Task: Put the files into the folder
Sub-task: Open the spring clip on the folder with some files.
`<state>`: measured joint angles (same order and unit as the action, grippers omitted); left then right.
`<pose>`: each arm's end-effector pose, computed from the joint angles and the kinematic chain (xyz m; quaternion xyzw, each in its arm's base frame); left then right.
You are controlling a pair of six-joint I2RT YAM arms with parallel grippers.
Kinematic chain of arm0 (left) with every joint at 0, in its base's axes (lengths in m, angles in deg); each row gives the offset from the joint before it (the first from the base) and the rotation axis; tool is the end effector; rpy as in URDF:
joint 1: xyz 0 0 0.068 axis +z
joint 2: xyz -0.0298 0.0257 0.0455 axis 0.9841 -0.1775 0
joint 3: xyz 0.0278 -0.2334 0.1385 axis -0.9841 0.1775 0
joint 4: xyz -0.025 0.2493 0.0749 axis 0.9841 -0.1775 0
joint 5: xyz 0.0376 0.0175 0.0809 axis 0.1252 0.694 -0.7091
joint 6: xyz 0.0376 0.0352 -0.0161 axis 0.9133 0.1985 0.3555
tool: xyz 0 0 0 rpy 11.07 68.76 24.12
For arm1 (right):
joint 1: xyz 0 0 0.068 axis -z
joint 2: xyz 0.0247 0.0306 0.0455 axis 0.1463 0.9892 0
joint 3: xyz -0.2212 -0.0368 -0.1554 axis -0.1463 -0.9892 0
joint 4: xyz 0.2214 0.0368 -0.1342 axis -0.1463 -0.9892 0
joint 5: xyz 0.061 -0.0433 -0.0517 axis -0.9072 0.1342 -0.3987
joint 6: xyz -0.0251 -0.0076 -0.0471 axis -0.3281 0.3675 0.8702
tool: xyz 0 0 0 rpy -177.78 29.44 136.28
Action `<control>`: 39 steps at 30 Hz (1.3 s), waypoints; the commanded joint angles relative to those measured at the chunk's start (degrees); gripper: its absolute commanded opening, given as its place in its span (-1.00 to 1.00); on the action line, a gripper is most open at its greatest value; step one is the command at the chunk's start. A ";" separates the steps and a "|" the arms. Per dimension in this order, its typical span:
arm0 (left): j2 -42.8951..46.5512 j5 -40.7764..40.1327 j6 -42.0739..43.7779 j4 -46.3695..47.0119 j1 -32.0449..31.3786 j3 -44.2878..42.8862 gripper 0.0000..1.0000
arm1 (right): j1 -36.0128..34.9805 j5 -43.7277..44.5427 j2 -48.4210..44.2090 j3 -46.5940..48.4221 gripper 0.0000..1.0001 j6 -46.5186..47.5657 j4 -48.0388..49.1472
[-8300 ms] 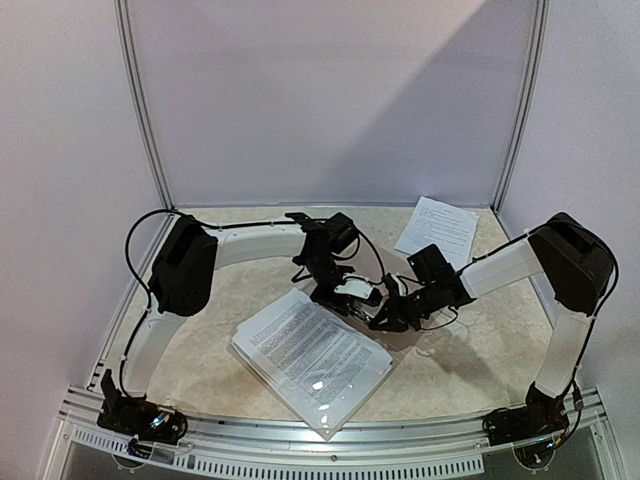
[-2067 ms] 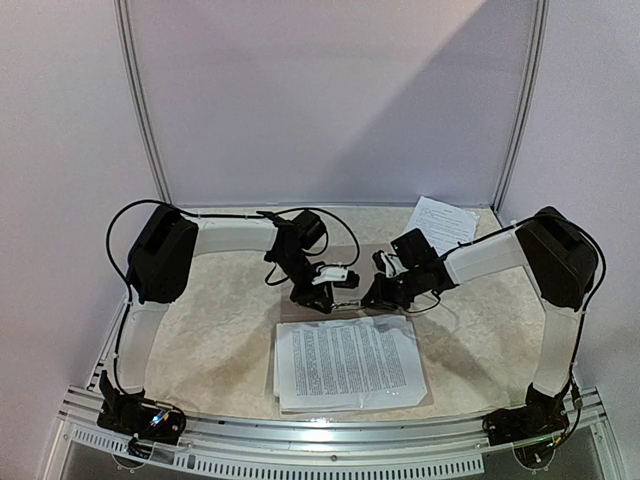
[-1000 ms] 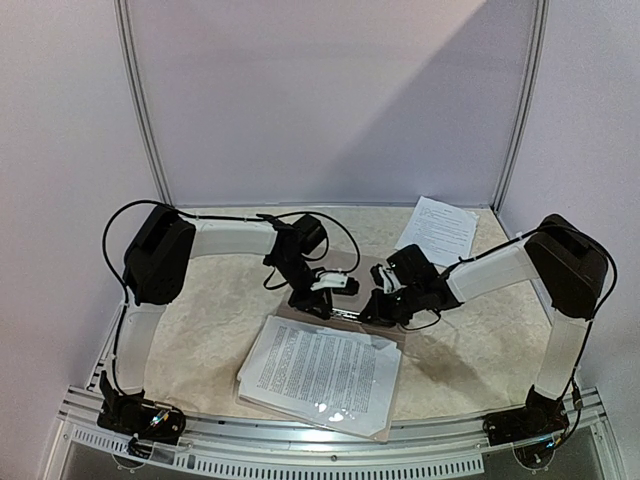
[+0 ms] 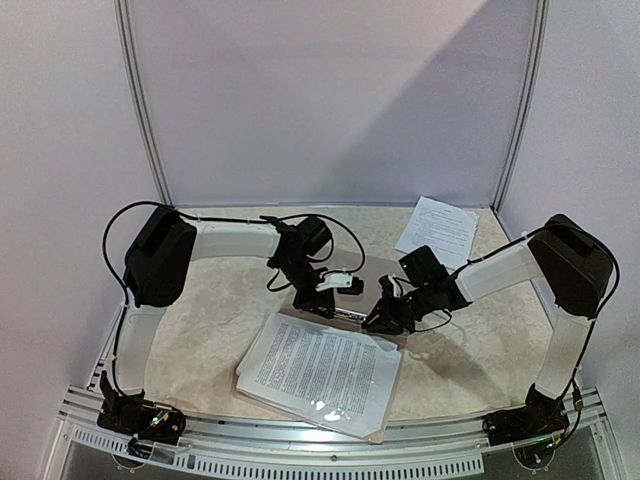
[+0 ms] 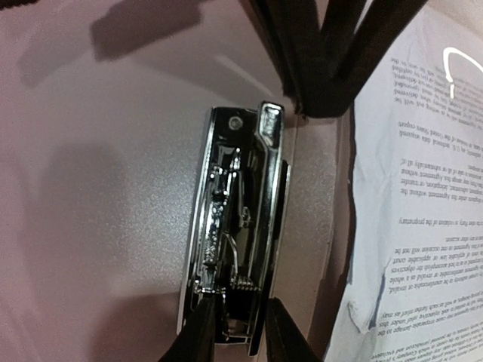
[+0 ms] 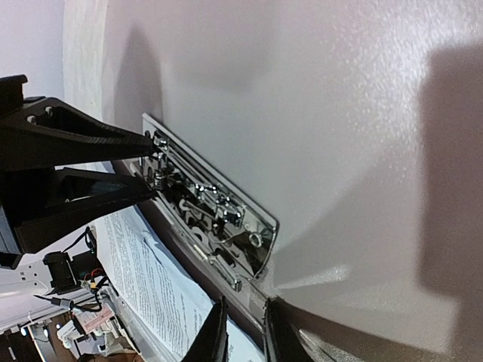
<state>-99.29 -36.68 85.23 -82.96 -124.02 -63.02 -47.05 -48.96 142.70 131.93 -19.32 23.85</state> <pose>0.3200 -0.3310 0.1280 0.7233 0.6480 -0.1924 0.1409 0.2564 0.2281 0.1107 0.0192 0.9194 0.3911 0.0371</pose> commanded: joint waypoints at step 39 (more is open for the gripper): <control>-4.94 -8.07 1.16 -2.77 -1.85 5.18 -0.48 | 1.87 0.07 2.26 3.92 -0.71 3.08 -5.13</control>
<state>-98.44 -38.82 86.30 -81.38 -124.68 -61.60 -45.49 -49.94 142.09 133.81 -17.09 19.06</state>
